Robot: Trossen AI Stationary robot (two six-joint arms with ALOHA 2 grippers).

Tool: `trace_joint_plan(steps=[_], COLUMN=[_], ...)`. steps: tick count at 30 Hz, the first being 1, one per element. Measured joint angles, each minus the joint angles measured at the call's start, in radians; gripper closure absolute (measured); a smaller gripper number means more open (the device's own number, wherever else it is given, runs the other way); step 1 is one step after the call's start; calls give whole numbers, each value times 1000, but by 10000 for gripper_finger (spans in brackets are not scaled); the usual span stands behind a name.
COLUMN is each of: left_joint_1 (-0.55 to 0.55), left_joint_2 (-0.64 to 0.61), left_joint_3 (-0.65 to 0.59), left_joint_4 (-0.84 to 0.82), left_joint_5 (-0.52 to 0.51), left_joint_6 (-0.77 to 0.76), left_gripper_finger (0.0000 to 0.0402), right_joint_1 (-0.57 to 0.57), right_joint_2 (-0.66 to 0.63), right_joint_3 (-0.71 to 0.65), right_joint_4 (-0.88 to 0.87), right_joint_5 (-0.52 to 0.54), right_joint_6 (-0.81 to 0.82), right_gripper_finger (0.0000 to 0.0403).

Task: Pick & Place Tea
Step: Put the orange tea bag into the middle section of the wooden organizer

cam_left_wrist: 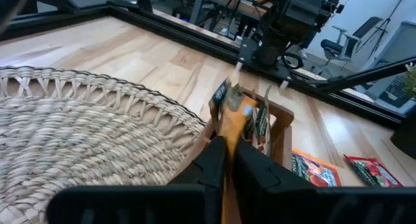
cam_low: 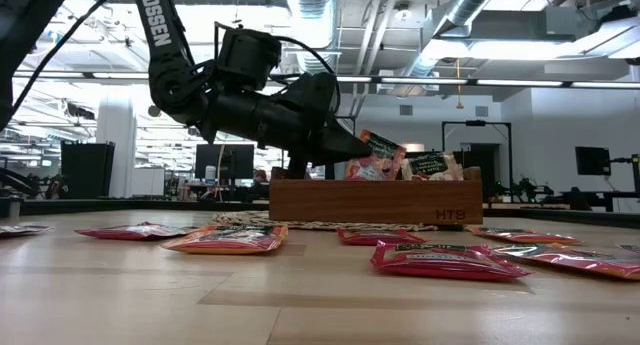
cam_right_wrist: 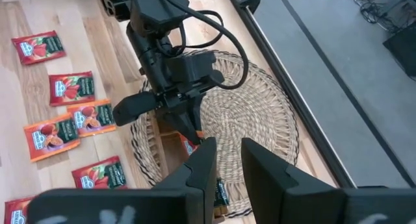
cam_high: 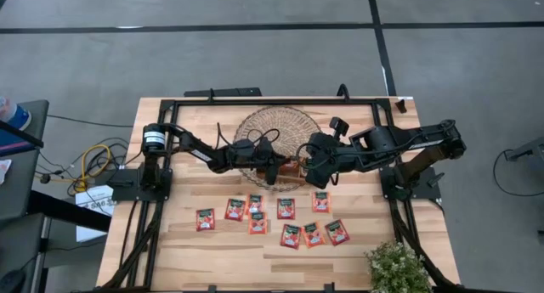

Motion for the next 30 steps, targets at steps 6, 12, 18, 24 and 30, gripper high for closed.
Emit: trace_joint_plan(steps=[6, 12, 18, 24, 30], left_joint_1=[0, 0, 0, 0, -9], left_joint_2=[0, -6, -95, -246, -487], left_joint_3=[0, 0, 0, 0, 0], left_joint_4=[-19, -18, -31, -181, -501], left_joint_5=[4, 5, 5, 39, 110], left_joint_6=[1, 4, 86, 82, 17], left_gripper_finger=[337, 299, 291, 291, 293], right_joint_1=[0, -1, -1, 0, 7], right_joint_2=[0, 0, 0, 0, 0], right_joint_3=[0, 0, 0, 1, -49], right_joint_4=[23, 32, 21, -53, -154], right_joint_5=[0, 0, -1, -64, -384], right_joint_6=[-25, -41, -41, -41, 15], right_gripper_finger=[337, 337, 337, 337, 337])
